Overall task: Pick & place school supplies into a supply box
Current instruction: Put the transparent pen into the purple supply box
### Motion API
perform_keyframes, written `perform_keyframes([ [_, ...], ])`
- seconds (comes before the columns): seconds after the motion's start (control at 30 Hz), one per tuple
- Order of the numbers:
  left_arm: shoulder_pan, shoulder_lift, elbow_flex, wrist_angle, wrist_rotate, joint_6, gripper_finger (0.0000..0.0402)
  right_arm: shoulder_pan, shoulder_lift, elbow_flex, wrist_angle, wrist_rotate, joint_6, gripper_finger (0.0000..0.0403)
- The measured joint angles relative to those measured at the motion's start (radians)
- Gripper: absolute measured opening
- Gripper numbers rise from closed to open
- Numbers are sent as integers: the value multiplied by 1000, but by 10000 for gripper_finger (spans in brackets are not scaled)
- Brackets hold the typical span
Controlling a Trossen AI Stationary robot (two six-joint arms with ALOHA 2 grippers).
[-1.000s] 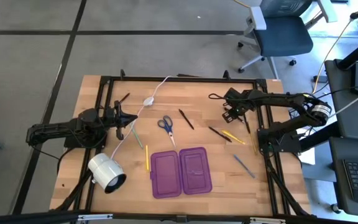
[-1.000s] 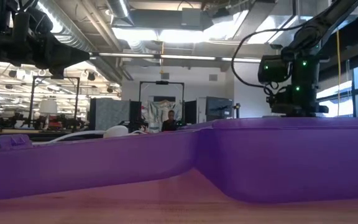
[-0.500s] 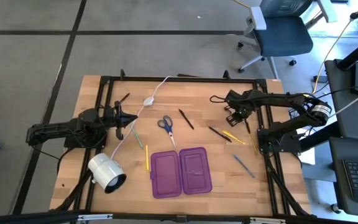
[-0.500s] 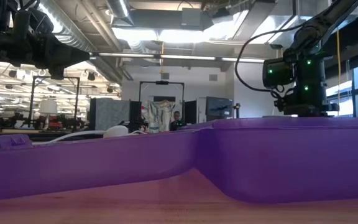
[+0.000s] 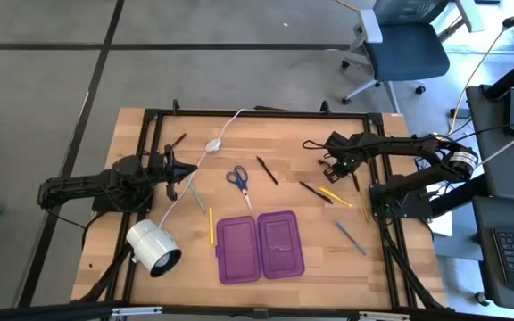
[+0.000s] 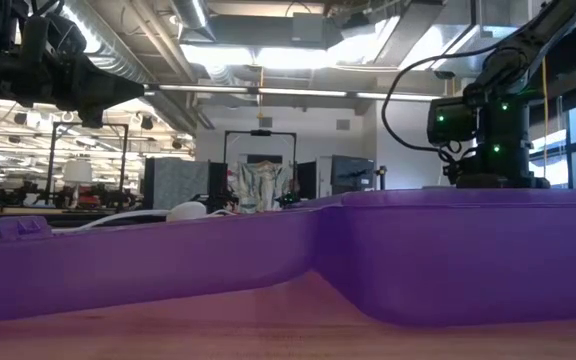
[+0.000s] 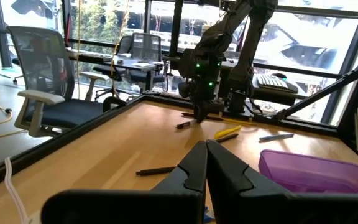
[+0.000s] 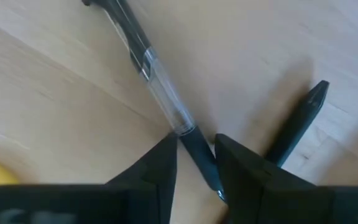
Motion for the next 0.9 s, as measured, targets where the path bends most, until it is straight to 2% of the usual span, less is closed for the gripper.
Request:
perform_keyframes([
  [0.37,0,0,0,0,0,0,4,0,1,-1,1,-8,-6,38],
  [0.6,0,0,0,0,0,0,4,21,4,26,-11,-2,-3,50],
  [0.9,0,0,0,0,0,0,4,86,5,58,-11,-52,1,45],
])
